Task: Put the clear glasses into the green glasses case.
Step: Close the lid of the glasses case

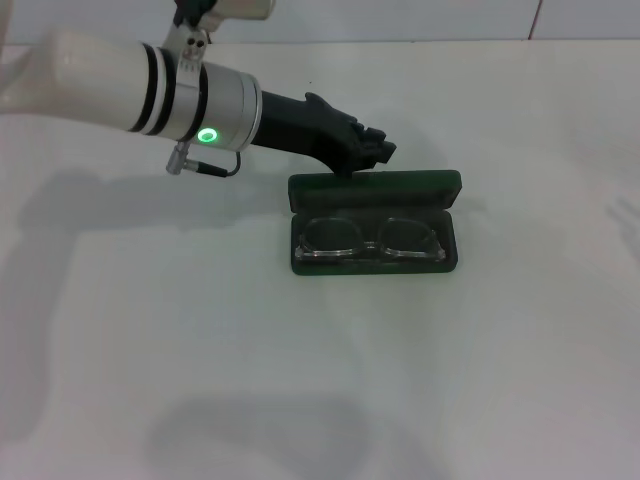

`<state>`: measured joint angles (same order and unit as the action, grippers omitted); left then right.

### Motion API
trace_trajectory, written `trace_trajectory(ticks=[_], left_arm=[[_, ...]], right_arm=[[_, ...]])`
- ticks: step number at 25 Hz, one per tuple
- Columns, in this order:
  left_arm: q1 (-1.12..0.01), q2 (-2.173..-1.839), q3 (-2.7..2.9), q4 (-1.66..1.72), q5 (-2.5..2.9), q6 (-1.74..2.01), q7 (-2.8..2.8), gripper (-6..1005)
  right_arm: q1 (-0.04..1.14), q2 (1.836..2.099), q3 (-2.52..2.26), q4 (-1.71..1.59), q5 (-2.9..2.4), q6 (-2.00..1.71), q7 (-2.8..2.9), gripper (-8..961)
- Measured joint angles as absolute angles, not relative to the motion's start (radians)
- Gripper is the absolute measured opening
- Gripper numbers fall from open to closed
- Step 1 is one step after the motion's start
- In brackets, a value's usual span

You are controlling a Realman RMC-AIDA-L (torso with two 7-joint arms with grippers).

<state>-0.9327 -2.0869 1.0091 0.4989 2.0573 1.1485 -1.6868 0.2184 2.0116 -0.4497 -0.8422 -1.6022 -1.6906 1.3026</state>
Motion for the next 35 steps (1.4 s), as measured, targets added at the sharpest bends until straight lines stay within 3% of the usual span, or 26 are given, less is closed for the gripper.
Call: trace_trajectory(ticks=[35], left_arm=[[-0.912,-2.095,1.101,0.436,2.043,1.162,-1.634,189]], right_arm=[[0.234,2.008,-0.449,-0.787,-1.594,-1.672,1.264,132]])
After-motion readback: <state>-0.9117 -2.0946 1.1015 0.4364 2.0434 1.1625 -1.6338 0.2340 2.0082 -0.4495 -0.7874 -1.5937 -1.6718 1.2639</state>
